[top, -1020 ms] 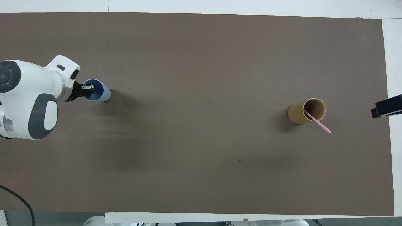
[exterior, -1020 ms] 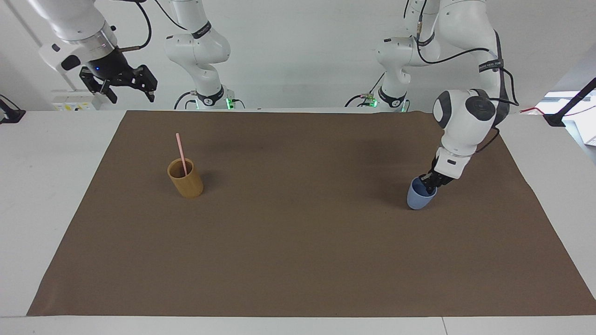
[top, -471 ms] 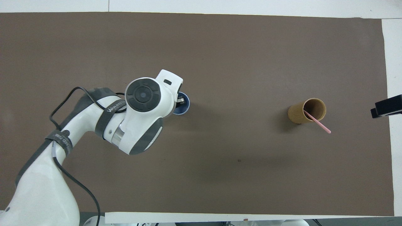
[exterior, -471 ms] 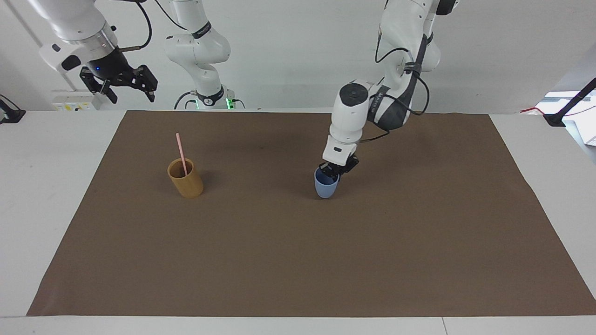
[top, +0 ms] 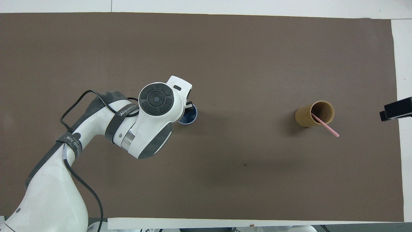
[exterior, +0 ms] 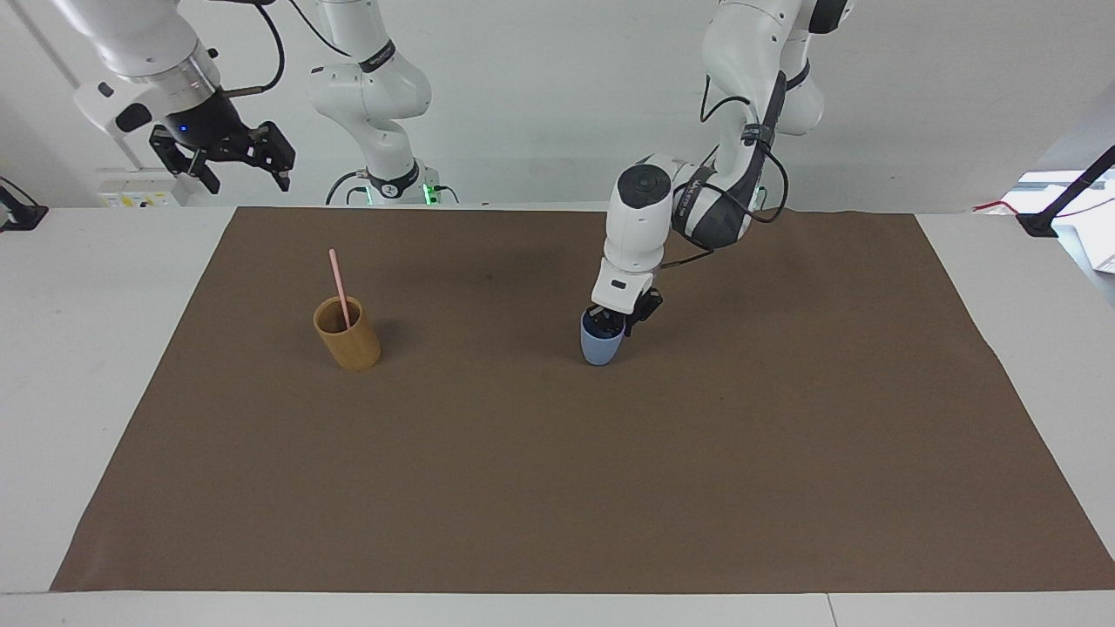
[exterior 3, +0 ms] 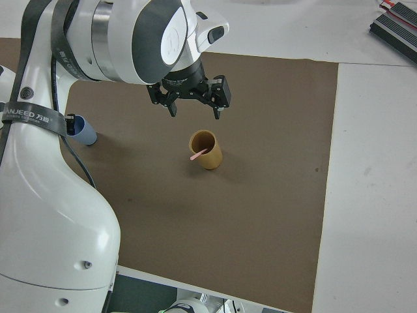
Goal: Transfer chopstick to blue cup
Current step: 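Move the blue cup toward the table center with the left gripper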
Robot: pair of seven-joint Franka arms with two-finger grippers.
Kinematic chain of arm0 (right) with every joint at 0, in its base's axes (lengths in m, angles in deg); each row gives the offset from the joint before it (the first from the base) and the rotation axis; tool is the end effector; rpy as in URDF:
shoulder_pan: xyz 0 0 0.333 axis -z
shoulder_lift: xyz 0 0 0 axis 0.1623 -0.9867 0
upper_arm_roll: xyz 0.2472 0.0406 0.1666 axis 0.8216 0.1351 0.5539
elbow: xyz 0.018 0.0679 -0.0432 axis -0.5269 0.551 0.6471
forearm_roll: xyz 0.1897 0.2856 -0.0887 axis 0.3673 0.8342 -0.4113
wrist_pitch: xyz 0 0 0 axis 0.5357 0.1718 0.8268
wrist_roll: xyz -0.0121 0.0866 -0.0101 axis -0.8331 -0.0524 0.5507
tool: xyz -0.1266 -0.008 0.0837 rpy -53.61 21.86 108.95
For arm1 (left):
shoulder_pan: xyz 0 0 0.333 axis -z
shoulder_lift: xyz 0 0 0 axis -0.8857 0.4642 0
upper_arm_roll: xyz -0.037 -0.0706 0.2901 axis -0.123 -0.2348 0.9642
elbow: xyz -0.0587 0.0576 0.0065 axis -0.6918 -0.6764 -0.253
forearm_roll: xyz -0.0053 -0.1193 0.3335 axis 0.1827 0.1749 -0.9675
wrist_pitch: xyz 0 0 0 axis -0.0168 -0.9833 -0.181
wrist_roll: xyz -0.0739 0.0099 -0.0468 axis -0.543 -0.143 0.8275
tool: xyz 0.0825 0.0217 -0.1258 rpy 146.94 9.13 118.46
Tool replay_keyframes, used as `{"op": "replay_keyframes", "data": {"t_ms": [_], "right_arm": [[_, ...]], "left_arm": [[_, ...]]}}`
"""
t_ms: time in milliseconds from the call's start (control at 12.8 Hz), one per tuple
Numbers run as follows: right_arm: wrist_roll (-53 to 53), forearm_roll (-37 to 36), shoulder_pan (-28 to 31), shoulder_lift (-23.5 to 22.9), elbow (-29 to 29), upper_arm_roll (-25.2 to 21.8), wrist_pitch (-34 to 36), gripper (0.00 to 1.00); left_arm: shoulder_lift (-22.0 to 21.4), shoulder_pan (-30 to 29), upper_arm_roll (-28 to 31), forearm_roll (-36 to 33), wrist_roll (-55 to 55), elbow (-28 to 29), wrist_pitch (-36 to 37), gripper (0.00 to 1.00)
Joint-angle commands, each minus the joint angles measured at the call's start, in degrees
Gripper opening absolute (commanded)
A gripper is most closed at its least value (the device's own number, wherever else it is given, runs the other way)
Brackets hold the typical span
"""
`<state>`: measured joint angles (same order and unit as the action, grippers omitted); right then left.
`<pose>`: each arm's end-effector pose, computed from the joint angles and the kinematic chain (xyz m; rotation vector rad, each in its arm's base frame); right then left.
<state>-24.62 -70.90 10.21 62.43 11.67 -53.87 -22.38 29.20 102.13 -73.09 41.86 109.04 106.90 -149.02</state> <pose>0.4516 -0.0343 0.5916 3.1294 0.0589 -0.2110 0.4373 -0.3673 0.3217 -3.1185 -0.3528 -0.0485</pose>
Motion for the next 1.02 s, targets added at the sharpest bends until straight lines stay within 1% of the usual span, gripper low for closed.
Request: {"op": "replay_keyframes", "data": {"t_ms": [0, 78, 157, 314, 392, 471, 549, 706, 784, 863, 941], "right_arm": [[0.59, 2.10, 0.10, 1.23, 2.15, 0.22, -2.86, 1.00], [2.95, 2.89, -0.34, 1.23, 3.46, 0.48, -3.74, 1.00], [5.06, 4.73, -2.44, 0.88, 5.39, 0.49, -6.97, 1.00], [6.49, 5.36, -5.95, 0.79, 12.06, 0.49, -13.82, 1.00], [6.49, 5.36, -6.84, 1.23, 15.74, 0.49, -16.99, 1.00], [5.97, 5.36, -6.94, 1.41, 17.96, 0.49, -18.93, 1.00], [5.36, 5.36, -6.94, 0.97, 19.02, 0.49, -19.30, 0.97], [-0.51, 5.36, -6.07, 0.79, 24.02, 0.31, -22.88, 0.95], [-1.50, 5.27, -5.37, 0.79, 26.57, 0.31, -24.56, 0.93], [-1.77, 4.75, -5.27, 0.79, 28.24, 0.31, -24.93, 0.88], [-2.73, 4.40, -5.18, 0.70, 29.57, 0.31, -26.67, 0.85]], "left_arm": [[-2.13, -0.15, 0.21, 0.29, -0.30, 0.49, 0.26, 1.00], [-3.97, -0.24, 0.39, 0.29, -0.39, 0.22, 1.58, 1.00], [-5.99, -0.41, 0.65, 0.29, -0.39, -0.39, 2.98, 1.00], [-8.37, -2.69, 0.65, -0.06, -1.00, -3.97, 10.60, 1.00], [-9.34, -4.61, 0.65, -0.23, -1.70, -5.91, 14.64, 1.00], [-10.57, -7.24, 0.65, -0.32, -4.75, -7.24, 17.99, 1.00], [-12.41, -9.62, 0.65, -0.32, -9.74, -7.34, 20.29, 1.00], [-15.67, -17.86, 0.65, -0.41, -23.70, -7.69, 25.12, 1.00], [-15.94, -21.38, 0.65, -1.28, -32.90, -8.82, 27.93, 1.00], [-15.68, -24.55, 0.65, -2.86, -40.65, -11.18, 29.96, 1.00], [-15.33, -28.67, 0.57, -3.13, -45.60, -13.99, 31.89, 1.00]]}}
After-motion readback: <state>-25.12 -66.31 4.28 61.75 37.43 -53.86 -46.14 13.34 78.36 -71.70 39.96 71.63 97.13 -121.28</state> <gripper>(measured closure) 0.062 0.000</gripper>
